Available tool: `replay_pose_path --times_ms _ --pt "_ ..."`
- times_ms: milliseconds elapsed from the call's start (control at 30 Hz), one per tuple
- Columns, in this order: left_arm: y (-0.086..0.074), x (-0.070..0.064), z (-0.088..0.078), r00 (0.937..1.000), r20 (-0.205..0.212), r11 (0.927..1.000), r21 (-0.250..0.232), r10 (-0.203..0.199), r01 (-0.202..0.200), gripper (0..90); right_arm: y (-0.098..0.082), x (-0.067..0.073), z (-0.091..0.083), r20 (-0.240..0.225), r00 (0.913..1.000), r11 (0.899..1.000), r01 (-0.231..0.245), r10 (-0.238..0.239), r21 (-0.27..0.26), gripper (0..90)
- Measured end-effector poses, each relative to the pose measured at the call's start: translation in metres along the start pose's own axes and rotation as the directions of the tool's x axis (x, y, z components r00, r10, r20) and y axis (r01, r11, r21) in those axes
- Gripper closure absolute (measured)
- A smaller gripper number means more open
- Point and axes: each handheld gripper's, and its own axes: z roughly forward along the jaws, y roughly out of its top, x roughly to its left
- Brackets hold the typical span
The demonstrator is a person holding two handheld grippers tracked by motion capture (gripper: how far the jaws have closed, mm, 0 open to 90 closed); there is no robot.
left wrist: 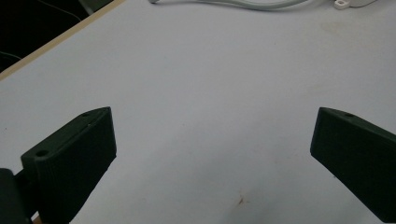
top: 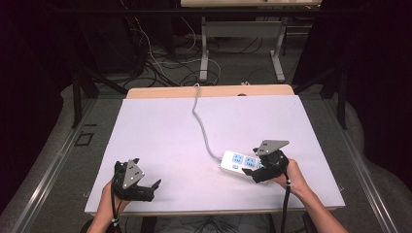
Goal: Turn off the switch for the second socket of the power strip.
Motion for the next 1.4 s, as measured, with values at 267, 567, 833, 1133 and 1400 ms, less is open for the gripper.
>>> replay_pose_path --times_ms 267,567,833,1133,1400 --pt "0.000 0.000 0.000 1.0000 -0.001 1.0000 0.001 -0.003 0.003 0.0 0.000 -0.004 -0.003 0.000 0.9997 0.999 -0.026 0.026 -0.022 0.0" --pt "0.000 0.000 0.000 1.0000 -0.003 1.0000 0.007 0.002 -0.002 0.0 -0.003 -0.009 -0.005 0.026 0.9990 0.999 -0.034 0.035 -0.034 0.0" --pt "-0.001 0.000 0.000 0.9999 -0.007 1.0000 -0.003 -0.007 0.007 0.0 -0.006 -0.009 -0.010 0.046 0.9983 0.999 -0.034 0.036 -0.036 0.0" --pt "-0.001 0.001 -0.001 0.9999 -0.010 1.0000 0.004 -0.004 0.004 0.0 -0.013 -0.009 -0.022 0.078 0.9958 0.999 -0.046 0.048 -0.029 0.0" --pt "-0.001 0.001 -0.002 0.9999 -0.013 1.0000 0.004 -0.006 0.006 0.0 -0.025 -0.012 -0.031 0.115 0.9905 0.997 -0.071 0.074 -0.036 0.0"
